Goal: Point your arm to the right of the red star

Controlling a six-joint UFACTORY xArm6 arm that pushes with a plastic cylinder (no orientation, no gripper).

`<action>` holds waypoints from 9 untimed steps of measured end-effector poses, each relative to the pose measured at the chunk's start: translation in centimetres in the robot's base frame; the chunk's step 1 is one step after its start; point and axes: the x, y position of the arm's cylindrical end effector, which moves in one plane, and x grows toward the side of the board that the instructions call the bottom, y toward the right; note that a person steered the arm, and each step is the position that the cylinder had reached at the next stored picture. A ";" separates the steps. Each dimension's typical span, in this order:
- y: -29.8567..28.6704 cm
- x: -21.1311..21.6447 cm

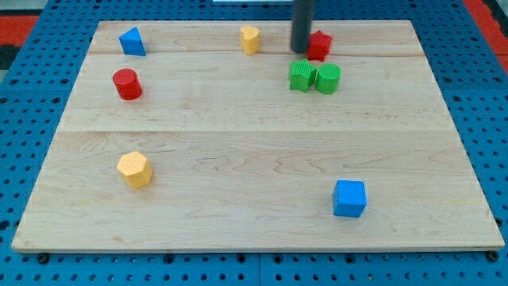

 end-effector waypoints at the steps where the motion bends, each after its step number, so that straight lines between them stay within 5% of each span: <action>1: 4.9 -0.3; 4: 3.1 3.9; 6: 17.4 3.8; 8: 25.2 -3.2; 9: 22.5 -4.0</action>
